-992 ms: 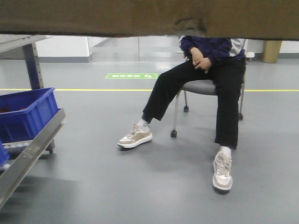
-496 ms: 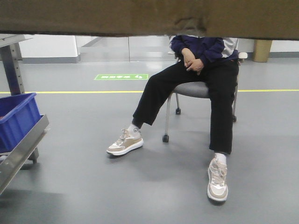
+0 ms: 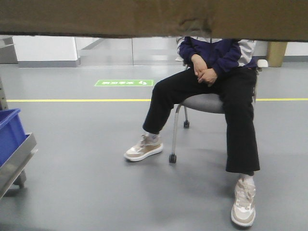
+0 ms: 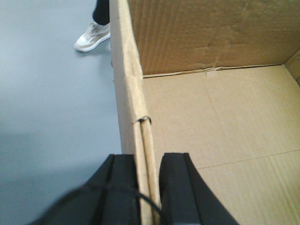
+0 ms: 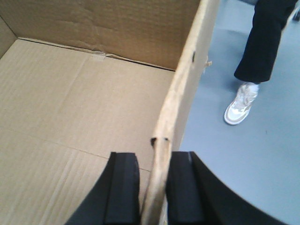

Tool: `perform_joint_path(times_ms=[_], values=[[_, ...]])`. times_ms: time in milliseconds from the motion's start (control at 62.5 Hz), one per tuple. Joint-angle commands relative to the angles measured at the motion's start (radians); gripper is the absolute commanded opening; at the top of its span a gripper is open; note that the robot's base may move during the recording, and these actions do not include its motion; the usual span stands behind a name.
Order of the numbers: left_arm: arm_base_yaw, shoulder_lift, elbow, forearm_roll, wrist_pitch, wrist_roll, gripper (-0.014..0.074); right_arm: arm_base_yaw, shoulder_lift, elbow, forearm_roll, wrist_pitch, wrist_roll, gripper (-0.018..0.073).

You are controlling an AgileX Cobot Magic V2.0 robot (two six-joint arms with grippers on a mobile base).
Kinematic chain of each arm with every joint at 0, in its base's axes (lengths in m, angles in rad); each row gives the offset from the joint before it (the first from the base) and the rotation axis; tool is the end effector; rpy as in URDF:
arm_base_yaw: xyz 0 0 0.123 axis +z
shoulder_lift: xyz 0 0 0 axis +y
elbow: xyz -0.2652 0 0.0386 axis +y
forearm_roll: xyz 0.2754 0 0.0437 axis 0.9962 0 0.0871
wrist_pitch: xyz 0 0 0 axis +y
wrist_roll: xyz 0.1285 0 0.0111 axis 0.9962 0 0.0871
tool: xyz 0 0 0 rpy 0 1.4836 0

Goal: Grab carton from right shelf to conveyor
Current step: 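Carry the held carton while driving toward the red conveyor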

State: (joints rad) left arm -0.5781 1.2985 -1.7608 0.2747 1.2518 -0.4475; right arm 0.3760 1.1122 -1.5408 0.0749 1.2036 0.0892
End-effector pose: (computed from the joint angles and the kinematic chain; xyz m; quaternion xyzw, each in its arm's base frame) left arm 0.2601 -0.1300 0.4713 0.0429 0.8978 -0.0860 0.4299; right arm 0.2282 0.0998 0.4504 -0.1319 0.8938 0.1348 0.4069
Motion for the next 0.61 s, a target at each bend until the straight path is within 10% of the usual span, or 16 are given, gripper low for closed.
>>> perform_joint_path(times_ms=[0, 592], values=[[-0.004, -0.009, -0.006, 0.02, -0.031, 0.0, -0.0017, -0.003, -0.014, -0.003, -0.013, -0.031, -0.027, -0.0067], [-0.004, -0.009, -0.006, 0.027, -0.031, 0.0, -0.0017, -0.003, -0.014, -0.003, -0.013, -0.035, -0.027, -0.0067]])
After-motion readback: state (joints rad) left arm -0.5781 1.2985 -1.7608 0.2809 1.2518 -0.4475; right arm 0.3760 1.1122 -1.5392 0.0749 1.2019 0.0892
